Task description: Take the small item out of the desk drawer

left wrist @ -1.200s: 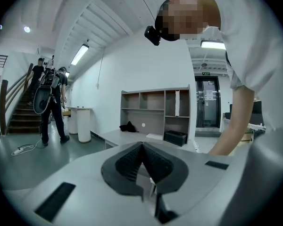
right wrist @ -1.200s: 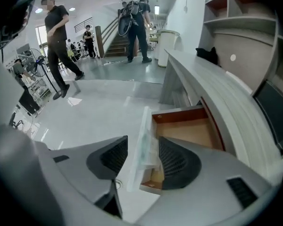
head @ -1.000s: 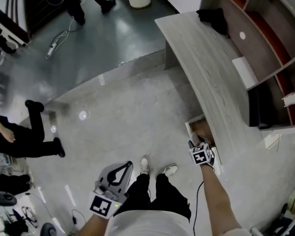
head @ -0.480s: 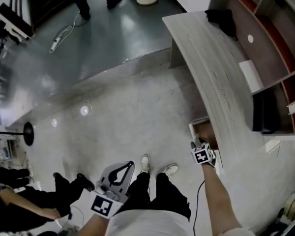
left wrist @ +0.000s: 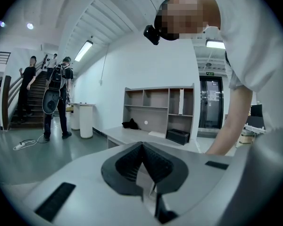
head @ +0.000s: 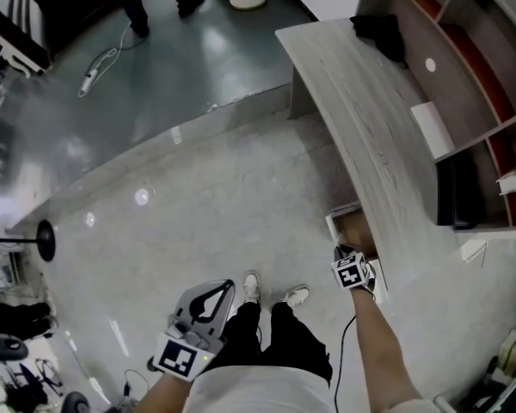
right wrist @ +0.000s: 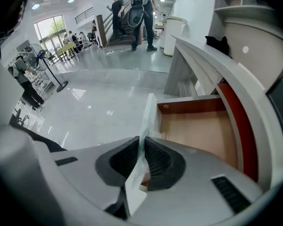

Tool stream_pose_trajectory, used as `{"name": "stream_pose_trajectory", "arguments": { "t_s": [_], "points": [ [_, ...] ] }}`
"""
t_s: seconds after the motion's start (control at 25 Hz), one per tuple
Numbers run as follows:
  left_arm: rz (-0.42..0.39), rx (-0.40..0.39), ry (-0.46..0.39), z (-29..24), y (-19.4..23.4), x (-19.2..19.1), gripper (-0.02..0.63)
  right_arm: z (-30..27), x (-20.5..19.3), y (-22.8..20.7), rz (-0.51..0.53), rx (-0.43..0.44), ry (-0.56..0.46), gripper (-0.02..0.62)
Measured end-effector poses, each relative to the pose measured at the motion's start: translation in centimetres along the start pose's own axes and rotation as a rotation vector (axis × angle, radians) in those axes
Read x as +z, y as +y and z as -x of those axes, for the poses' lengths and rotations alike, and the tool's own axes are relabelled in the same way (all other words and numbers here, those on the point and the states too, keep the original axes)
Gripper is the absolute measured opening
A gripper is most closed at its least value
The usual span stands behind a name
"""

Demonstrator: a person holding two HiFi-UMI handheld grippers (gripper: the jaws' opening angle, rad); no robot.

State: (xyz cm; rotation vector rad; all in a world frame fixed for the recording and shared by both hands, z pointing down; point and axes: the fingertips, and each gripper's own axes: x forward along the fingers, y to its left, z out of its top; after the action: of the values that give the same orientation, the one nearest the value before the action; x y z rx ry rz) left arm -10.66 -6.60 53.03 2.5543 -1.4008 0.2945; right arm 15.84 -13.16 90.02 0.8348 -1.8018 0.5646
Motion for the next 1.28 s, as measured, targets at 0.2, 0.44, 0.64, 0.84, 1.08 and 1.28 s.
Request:
{"name": "stream_pose_trajectory", "arguments": {
  "t_s": [0.2,0.44,0.64,0.84,1.08,1.28],
  "points": [
    [0.002,-0.017,-0.014,0.1,0.0,0.3,0.015,0.9,-0.5,-0.6,-0.018,-0.026,-0.004,0.040],
    [-0.007,-0.044,-0.036,0.4,-0.2,0.8,0.015,2.7,-0.3,-0.8,-0.061,-0.056,-0.025,0.031],
    [-0.005,-0.072,-0.052,0.4,-0.3,1.3,0.015,4.1,0.2,-0.8,-0.098,-0.075,-0.041,0.029],
    [-0.014,-0.101,-0.085,0.5,-0.4,2.1,0.015,6.1,1.0,-0.8,-0.153,-0.098,-0.081,0.026],
    [-0.022,-0.137,-0.122,0.9,-1.2,3.3,0.015,9.2,2.2,-0.7,-0.213,-0.115,-0.159,0.026],
    [-0.036,-0.174,-0.169,0.8,-1.9,4.7,0.015,12.8,3.6,-1.4,-0.253,-0.151,-0.250,0.026]
  ]
}}
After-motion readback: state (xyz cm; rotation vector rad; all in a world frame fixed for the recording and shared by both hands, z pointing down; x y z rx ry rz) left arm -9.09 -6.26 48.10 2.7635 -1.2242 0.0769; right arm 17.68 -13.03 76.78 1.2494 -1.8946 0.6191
